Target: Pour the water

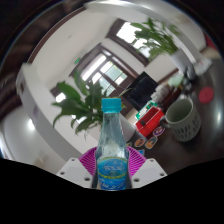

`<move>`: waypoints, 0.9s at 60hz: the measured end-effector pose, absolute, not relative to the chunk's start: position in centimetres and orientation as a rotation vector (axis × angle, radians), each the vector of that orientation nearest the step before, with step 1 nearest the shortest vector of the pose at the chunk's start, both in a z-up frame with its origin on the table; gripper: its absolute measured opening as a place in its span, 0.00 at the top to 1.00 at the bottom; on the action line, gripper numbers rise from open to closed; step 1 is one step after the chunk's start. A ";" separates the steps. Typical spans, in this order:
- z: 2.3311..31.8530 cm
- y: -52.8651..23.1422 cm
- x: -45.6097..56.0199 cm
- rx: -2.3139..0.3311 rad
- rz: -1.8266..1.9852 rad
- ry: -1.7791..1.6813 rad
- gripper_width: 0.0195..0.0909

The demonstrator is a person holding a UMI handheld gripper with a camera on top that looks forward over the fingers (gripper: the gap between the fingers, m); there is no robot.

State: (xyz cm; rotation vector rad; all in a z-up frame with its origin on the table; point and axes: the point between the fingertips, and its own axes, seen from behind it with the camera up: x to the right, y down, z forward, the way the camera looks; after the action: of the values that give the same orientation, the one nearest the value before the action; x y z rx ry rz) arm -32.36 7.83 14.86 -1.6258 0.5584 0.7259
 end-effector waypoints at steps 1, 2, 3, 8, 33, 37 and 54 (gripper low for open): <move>15.9 8.2 -30.9 -1.612 0.770 0.593 0.74; 16.1 8.7 -30.7 -1.587 0.811 0.633 0.74; 16.2 9.0 -30.4 -1.561 0.852 0.676 0.74; 17.1 9.8 -28.9 -1.440 1.033 0.901 0.74; 17.0 11.8 -25.2 -0.939 1.554 1.490 0.73; 16.5 11.3 -25.6 -0.909 1.581 1.526 0.74; 16.3 9.5 -29.1 -0.976 1.564 1.507 0.74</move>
State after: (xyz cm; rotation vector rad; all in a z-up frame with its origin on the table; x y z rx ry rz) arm -29.13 9.54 16.33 -0.9762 1.5065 1.5639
